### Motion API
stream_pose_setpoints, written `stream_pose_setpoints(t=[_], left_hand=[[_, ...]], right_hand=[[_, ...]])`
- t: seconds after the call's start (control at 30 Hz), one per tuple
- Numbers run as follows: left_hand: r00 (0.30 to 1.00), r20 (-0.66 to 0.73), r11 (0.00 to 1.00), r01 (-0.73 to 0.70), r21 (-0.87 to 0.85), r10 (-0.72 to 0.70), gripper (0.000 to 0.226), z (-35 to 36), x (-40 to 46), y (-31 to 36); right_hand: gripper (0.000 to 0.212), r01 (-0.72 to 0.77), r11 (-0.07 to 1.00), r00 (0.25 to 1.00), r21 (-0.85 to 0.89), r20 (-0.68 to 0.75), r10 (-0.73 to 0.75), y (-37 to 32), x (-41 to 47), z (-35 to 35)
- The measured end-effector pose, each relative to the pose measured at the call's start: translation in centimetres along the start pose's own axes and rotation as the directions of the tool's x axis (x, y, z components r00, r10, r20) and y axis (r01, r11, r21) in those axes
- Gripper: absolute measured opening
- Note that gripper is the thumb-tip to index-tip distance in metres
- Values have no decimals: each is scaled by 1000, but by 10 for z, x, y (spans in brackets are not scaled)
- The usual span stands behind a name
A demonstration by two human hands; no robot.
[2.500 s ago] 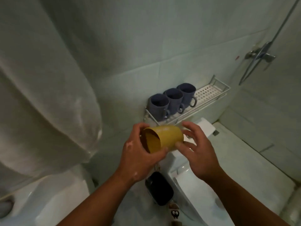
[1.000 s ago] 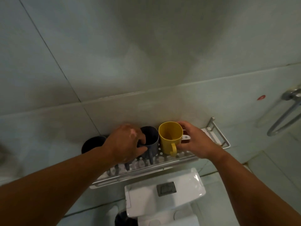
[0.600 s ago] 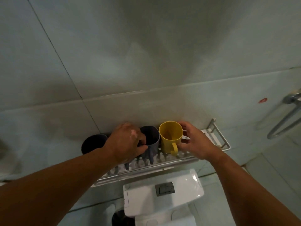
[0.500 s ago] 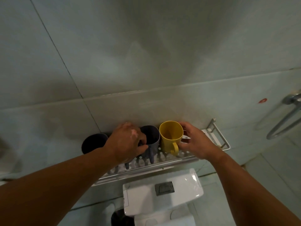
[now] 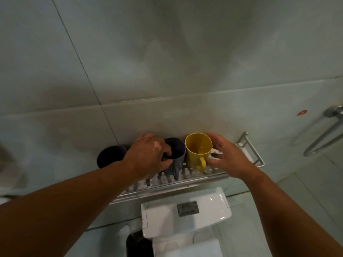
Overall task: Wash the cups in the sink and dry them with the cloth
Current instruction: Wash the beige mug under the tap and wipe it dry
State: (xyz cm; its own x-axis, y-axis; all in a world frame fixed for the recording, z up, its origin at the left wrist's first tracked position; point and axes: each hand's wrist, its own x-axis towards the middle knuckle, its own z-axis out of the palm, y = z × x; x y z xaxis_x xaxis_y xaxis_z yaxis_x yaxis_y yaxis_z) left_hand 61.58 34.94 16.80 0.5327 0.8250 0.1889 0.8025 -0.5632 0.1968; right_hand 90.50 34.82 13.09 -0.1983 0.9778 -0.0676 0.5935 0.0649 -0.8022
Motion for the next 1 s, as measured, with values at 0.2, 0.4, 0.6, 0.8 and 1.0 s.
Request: stream_pose_setpoints(t=[0.2,0.4,0.6,0.8,1.0], left_hand=[[998,-55,999,-11,-46,9,26,-16,-22,-5],[980,-167,976,70,-208,-106,26,-41,-135,-53],[907,-47,859,379,-344,-420,25,-25,-336,-125],[779,158,664,606,-438,-606,20,-31,-508,-174],[674,258,504,707,-496,-692,20,-39,-646,-210]], right_hand=[[64,35,972,971,-232,-222,-88,-43,-31,-14],[36,110,924,987,-366,-66,-144,-136,-84,66],[26,119,962,977,-247,204,-69,-165,-119,238],[24,52,978,912,-202,409,36,-218,-158,395],[23,112,963,867,-243,497,25,-275,-191,508]])
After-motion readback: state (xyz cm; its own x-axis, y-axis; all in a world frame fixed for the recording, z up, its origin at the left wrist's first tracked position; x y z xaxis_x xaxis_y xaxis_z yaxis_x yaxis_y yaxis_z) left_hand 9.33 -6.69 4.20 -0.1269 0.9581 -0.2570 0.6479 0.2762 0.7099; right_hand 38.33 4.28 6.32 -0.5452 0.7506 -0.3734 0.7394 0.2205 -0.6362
